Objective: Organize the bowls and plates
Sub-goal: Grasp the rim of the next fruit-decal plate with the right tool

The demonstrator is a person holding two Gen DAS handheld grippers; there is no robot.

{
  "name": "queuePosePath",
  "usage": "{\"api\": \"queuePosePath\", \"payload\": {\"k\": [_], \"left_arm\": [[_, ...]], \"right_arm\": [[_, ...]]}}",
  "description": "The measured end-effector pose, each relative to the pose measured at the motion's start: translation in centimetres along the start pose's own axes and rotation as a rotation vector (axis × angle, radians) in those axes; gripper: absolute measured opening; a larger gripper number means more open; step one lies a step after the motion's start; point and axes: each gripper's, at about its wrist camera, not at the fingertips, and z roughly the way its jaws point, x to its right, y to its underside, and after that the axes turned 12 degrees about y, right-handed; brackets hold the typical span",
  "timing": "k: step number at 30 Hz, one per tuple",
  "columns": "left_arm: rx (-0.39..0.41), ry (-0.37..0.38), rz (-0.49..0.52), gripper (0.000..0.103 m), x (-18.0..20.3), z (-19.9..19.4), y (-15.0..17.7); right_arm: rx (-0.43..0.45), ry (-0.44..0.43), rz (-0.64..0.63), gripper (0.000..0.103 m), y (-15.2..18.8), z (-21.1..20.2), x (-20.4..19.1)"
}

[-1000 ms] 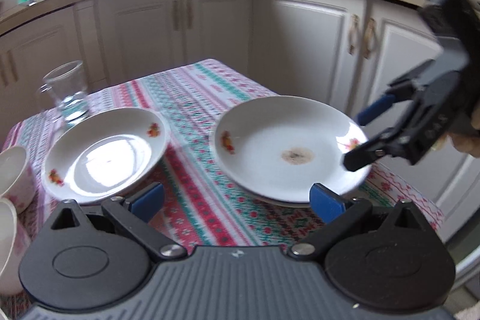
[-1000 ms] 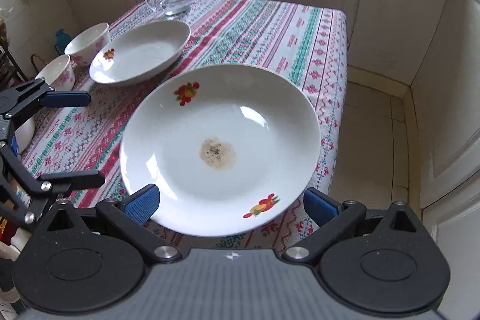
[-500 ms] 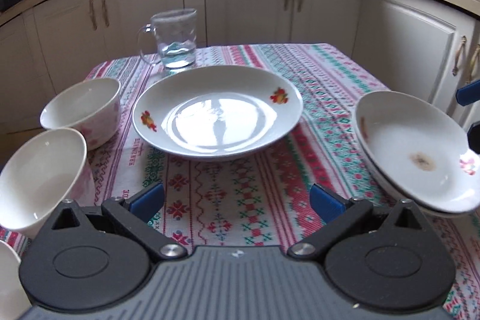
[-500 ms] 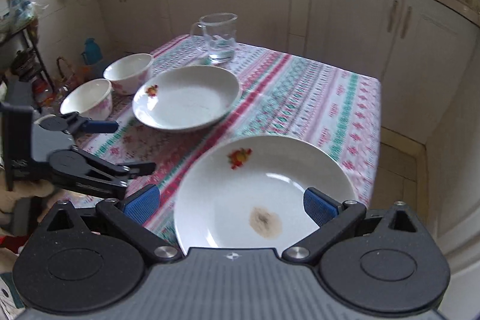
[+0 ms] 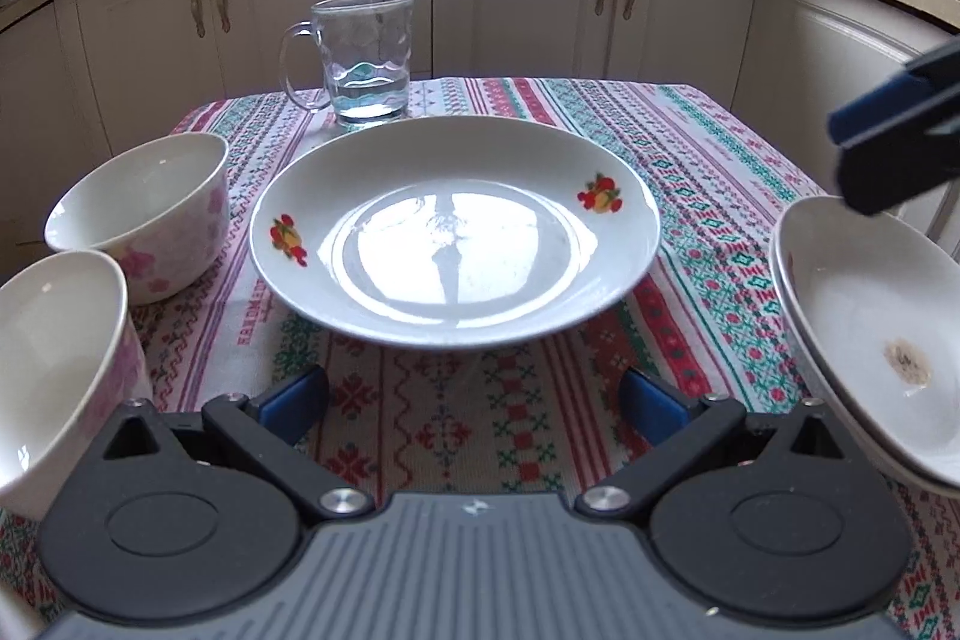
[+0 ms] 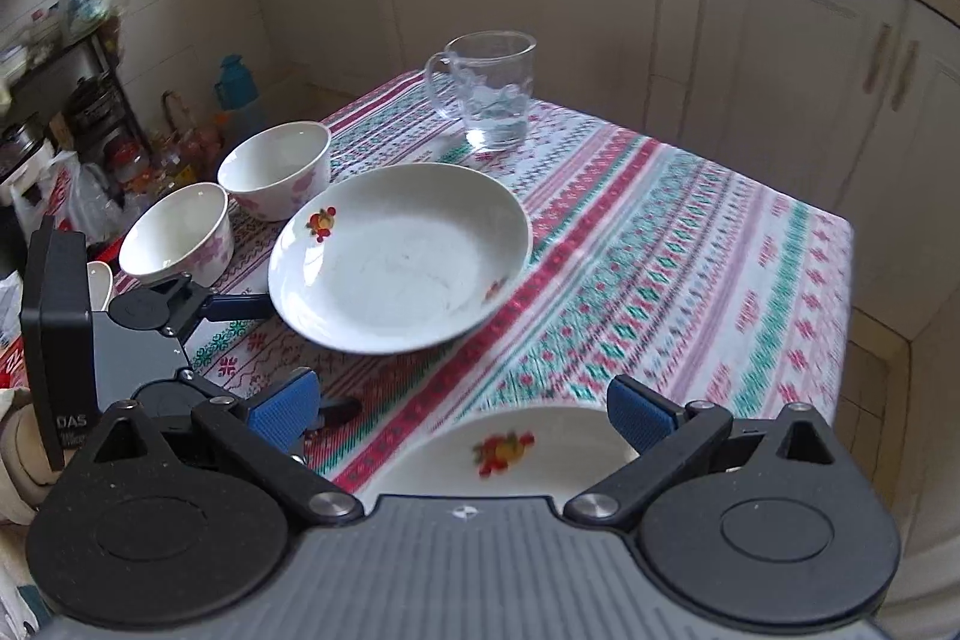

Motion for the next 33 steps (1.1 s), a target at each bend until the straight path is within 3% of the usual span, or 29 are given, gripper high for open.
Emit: {"api": "queuePosePath", "payload": {"k": [20, 27, 33], "left_arm": [[0.011, -0.032, -0.026, 0.103, -0.3, 1.0, -0.8], [0.022, -0.036, -0.031, 0.102, -0.6, 1.1, -0.9], [0.029, -0.037, -0.038, 0.102, -0.9, 1.2, -1.0]], "right_arm": [[-0.106, -0.171, -0.202, 0.103, -8.2, 11.4, 0.0], [-0.101, -0.241, -0.221, 0.103, -10.7, 14.8, 0.0], [-0.132, -0.300, -0.217, 0.096, -11.8, 17.5, 0.3]]}}
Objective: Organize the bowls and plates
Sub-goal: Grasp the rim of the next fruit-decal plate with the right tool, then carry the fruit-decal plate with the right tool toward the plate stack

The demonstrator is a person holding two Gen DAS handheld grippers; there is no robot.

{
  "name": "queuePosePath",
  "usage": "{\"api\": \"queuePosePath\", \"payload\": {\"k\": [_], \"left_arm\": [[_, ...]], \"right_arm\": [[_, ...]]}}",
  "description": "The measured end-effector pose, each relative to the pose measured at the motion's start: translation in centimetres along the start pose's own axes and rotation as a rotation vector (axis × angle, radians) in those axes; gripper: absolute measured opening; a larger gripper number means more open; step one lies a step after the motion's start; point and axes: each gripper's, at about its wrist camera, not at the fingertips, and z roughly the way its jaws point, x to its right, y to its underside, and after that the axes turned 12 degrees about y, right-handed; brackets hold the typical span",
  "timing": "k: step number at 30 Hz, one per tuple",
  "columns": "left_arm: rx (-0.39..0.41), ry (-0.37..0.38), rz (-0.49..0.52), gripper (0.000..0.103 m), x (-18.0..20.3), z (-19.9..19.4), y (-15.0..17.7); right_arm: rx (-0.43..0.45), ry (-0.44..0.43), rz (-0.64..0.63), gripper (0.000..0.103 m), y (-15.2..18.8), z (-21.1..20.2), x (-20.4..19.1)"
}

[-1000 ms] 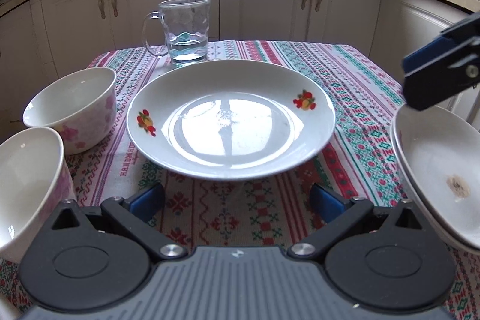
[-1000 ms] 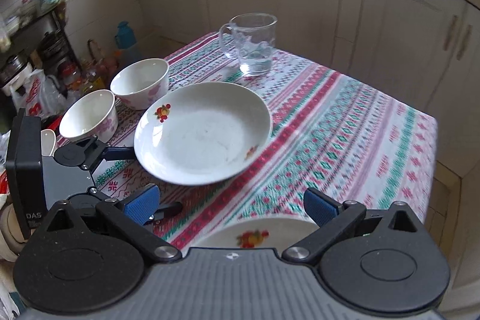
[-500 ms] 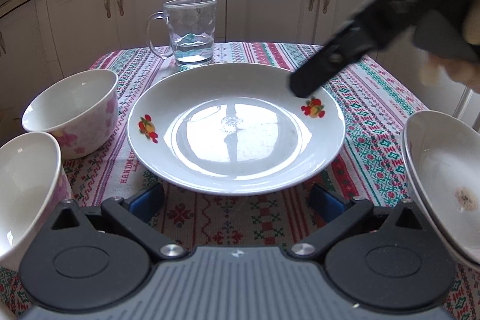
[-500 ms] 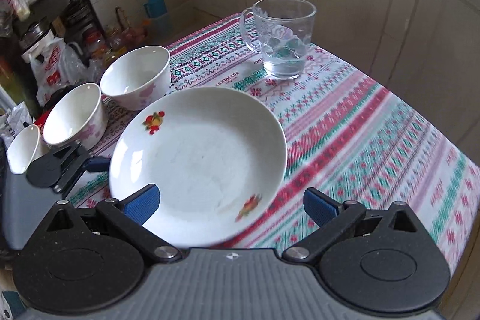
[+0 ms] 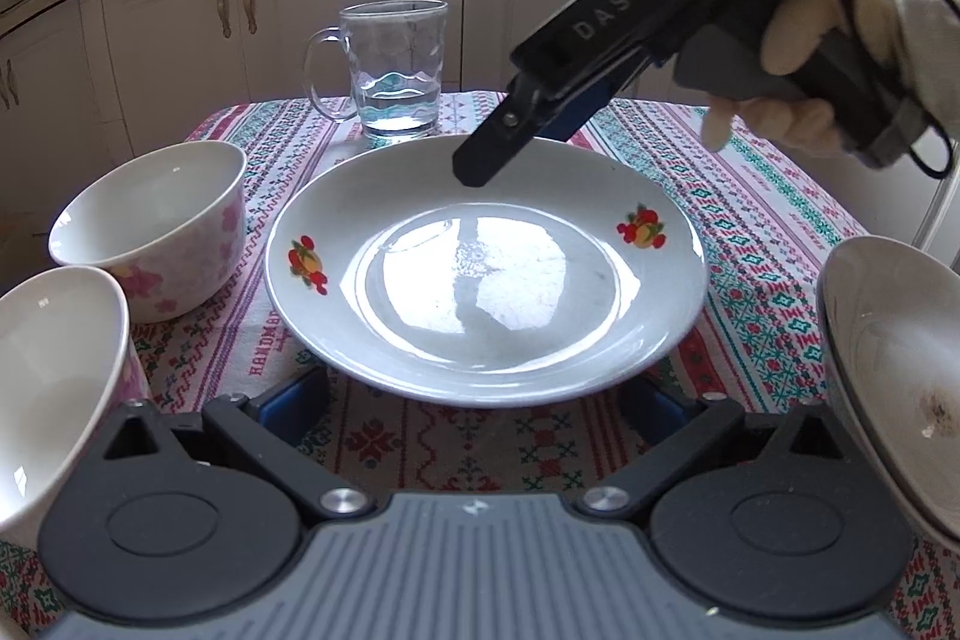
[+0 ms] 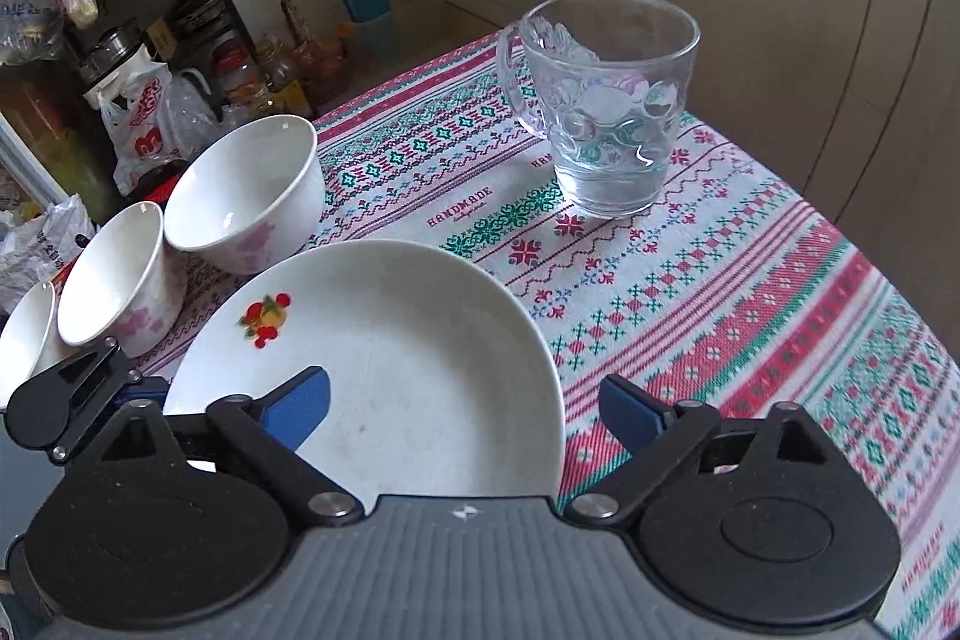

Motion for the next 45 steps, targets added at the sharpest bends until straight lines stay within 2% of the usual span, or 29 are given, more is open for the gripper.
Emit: {"api": "queuePosePath", "payload": {"k": [10, 16, 36, 45], "left_arm": [[0.001, -0.005, 0.005, 0.101, 0.0, 0.2, -0.1], [0.005, -0.013, 0.023, 0.101, 0.2, 0.3, -0.1], [-0.012, -0.015, 0.088, 0.101, 0.6, -0.2, -0.2], [-0.033, 0.024, 0.117, 0.101, 1.1, -1.5, 0.1]], "right_arm": [[-0.040, -0.135, 0.000, 0.091, -1.0, 2.1, 0.8], [-0.048, -0.182, -0.003, 0.089, -1.1, 2.1, 0.7], [-0.069, -0.162, 0.007, 0.089, -0.5, 1.7, -0.1], [-0.067, -0.167, 0.032, 0.089, 0.7, -0.3, -0.5]]}}
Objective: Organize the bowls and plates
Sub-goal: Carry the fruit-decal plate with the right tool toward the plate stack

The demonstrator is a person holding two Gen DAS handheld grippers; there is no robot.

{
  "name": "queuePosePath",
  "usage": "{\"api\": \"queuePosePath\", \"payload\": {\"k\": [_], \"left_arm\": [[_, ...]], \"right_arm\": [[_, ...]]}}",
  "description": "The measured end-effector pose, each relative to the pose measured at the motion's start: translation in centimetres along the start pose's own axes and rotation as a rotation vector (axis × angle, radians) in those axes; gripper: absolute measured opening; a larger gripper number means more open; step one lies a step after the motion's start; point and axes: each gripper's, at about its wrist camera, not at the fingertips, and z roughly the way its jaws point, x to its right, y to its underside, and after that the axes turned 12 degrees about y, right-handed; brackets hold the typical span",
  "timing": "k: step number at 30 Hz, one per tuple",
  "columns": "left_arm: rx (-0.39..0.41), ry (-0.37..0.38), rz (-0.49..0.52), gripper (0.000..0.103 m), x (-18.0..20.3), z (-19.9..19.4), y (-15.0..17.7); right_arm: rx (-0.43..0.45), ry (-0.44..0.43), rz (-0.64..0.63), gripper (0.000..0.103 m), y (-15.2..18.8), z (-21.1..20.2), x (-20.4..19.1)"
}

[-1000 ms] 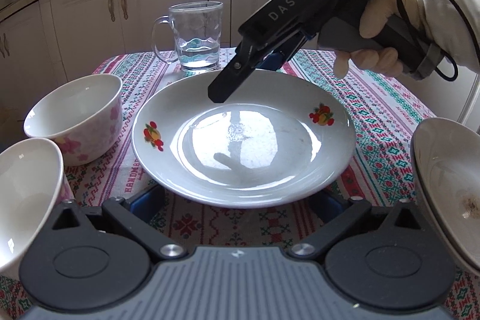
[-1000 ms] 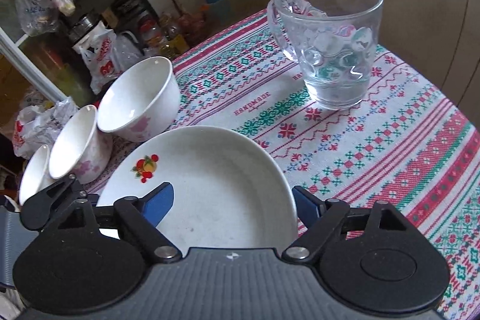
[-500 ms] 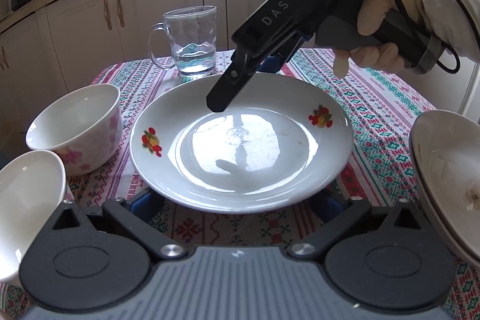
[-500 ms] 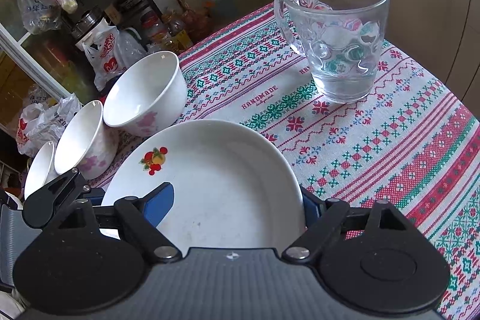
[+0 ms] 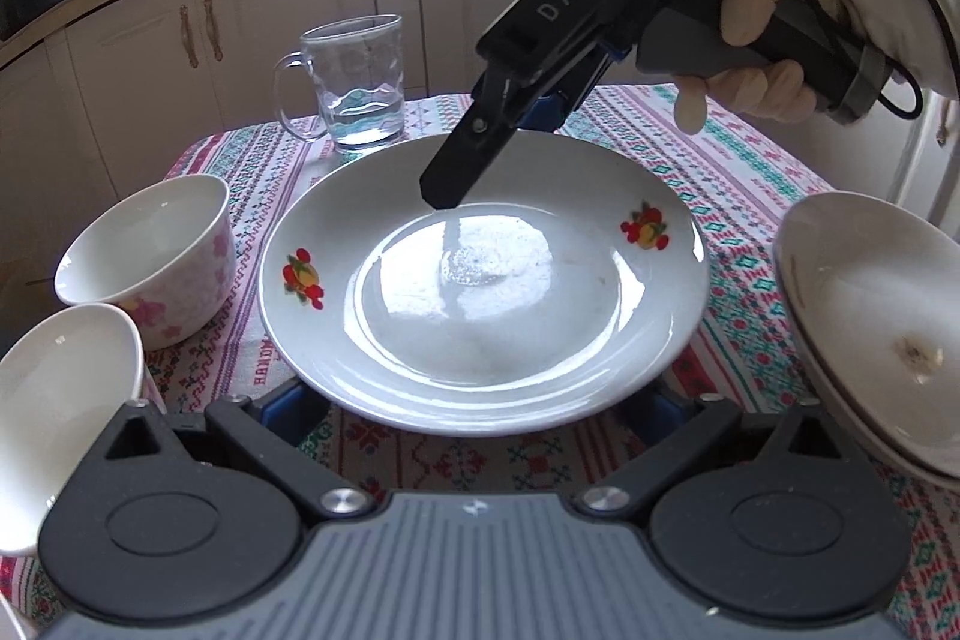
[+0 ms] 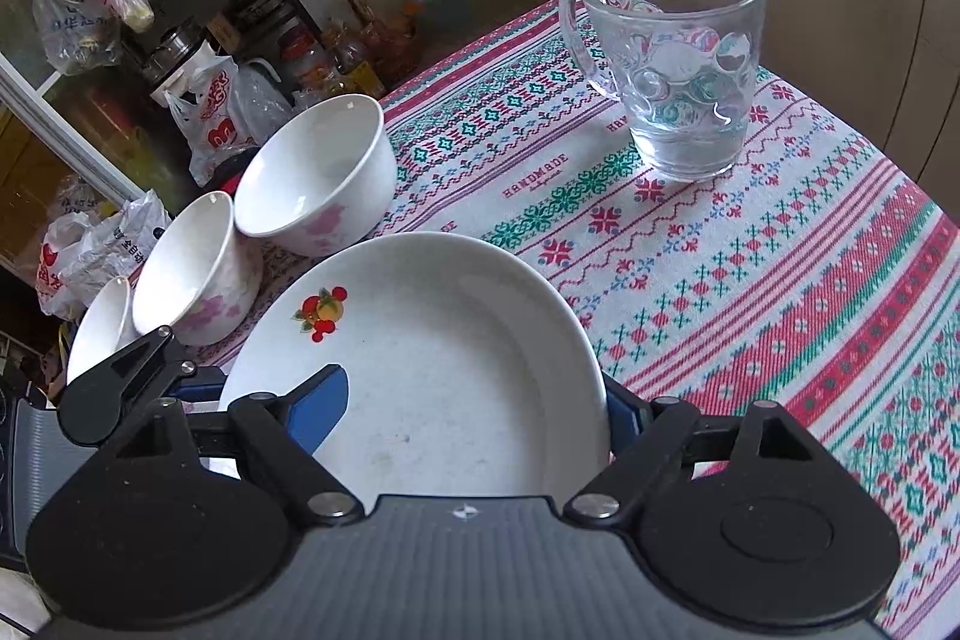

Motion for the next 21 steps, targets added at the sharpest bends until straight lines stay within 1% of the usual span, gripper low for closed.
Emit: {"api": "queuePosePath", "payload": {"k": [6, 10, 16, 21], "left_arm": [[-0.010, 0.032, 0.033, 0.101, 0.8, -1.7, 0.3], [-0.015, 0.060, 0.060, 0.101, 1.1, -3.0, 0.4], [-0.020, 0.073, 0.095, 0.101, 1.7, -4.4, 0.5], [-0.009, 0.088, 0.117, 0.101, 2.4, -5.7, 0.6]], "right_arm": [[0.003, -0.019, 0.046, 0.089, 1.6, -1.3, -0.6], [0.007, -0.008, 0.066, 0.089, 2.8, -2.2, -1.5], [0.016, -0.002, 0.077, 0.090, 4.1, -3.9, -2.9], [0.032, 0.006, 0.089, 0.090, 4.9, -5.1, -3.6]]}}
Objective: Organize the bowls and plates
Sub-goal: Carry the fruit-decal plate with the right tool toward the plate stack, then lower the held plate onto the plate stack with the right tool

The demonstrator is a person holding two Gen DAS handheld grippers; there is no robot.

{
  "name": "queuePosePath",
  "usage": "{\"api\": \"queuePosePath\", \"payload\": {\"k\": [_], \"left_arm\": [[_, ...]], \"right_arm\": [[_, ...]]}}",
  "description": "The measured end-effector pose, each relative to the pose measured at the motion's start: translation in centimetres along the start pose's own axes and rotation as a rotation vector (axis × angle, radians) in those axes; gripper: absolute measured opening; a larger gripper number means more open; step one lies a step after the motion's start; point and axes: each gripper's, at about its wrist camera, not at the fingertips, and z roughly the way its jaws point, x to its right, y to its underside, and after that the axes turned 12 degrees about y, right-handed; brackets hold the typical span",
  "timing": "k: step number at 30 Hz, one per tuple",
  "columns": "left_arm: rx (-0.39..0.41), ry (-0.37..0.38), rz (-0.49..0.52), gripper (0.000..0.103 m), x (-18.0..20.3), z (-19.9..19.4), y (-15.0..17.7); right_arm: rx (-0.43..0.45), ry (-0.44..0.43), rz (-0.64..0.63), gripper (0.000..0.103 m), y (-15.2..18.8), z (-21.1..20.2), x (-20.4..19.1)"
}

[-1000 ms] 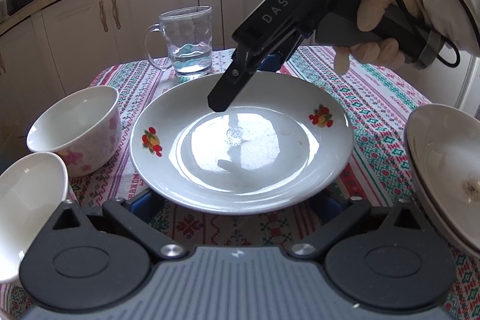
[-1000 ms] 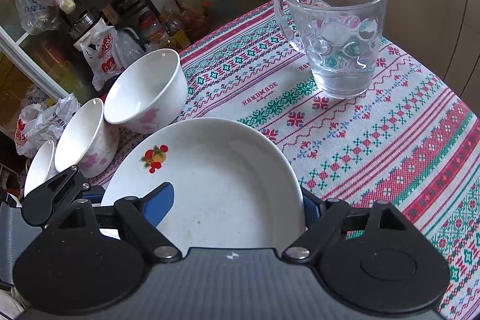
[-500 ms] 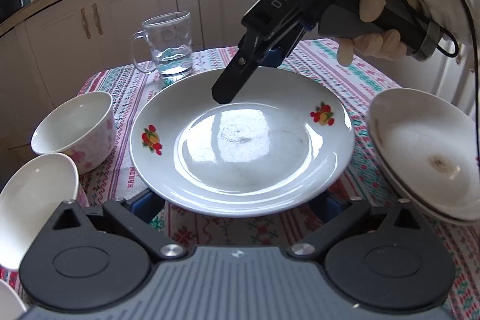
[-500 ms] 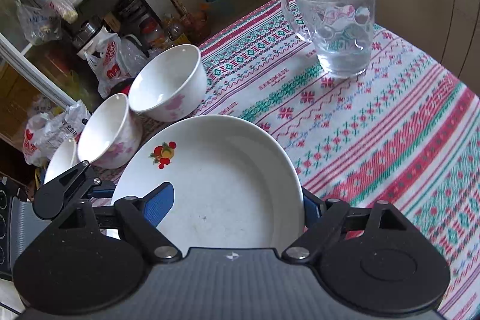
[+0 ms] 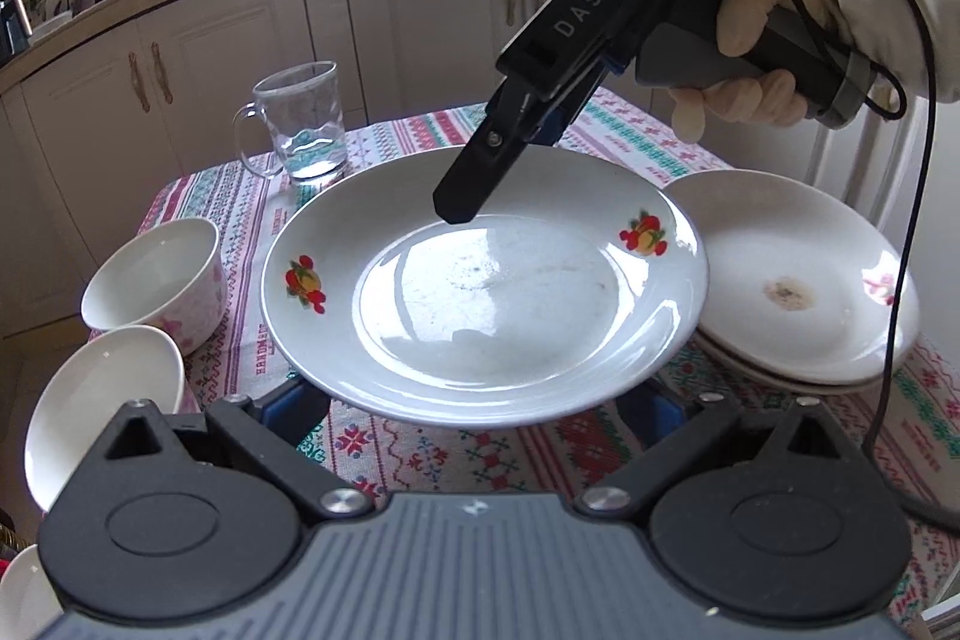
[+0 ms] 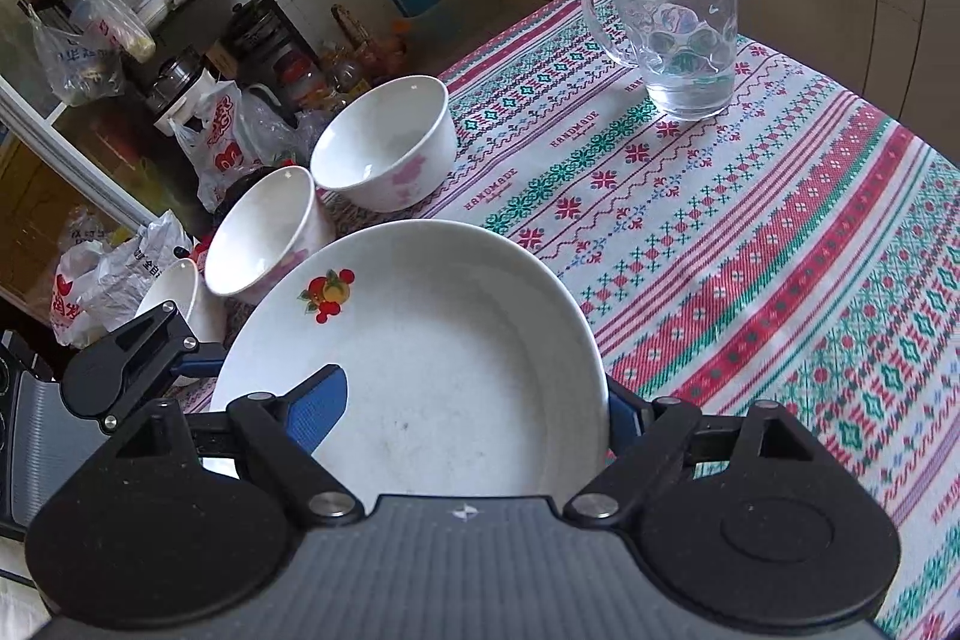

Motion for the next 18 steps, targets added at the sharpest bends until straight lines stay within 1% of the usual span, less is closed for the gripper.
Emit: {"api": "queuePosePath", "payload": {"k": [9, 18], "left_arm": [[-0.003, 0.023, 0.037, 0.101, 1.5, -1.3, 0.0], [-0.007, 0.069, 0.070, 0.101, 3.5, -1.9, 0.1]], "right_arm": [[0.028, 0.026, 0.011, 0.090, 2.0, -2.4, -1.2], [0.060, 0.055, 0.043, 0.090, 5.1, -4.6, -1.5]]}}
